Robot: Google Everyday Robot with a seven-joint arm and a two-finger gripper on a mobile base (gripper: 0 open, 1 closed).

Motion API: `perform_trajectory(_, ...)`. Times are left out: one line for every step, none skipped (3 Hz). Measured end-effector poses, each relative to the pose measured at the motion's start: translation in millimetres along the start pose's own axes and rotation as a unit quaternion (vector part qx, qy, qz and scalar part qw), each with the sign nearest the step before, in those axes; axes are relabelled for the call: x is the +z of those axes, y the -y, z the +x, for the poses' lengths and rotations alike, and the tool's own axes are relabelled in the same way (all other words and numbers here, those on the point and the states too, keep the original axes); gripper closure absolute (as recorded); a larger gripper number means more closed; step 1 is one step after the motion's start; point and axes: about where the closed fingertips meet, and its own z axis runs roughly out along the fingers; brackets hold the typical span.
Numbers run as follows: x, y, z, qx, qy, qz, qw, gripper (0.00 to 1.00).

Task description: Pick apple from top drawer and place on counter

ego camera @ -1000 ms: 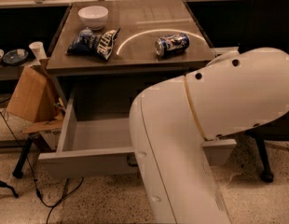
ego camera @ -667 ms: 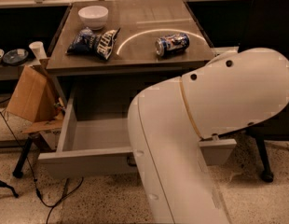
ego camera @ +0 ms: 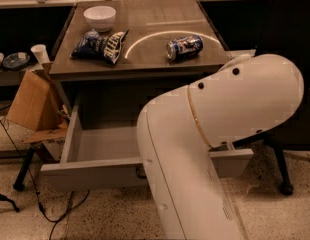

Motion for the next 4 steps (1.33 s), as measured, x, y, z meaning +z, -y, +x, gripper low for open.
perform_trajectory(1.1, 1.1, 1.3, 0.001, -0.001, -0.001, 1.0000, 0.26)
perform_trajectory(0.7, 1.2, 1.9, 0.001, -0.003, 0.000, 1.0000, 0.49)
perform_trajectory(-0.8, 1.0, 2.1, 0.000, -0.003, 0.001, 1.0000, 0.72)
perform_trajectory(-1.4, 0.7, 2.4, -0.001, -0.005, 0.001, 1.0000, 0.96)
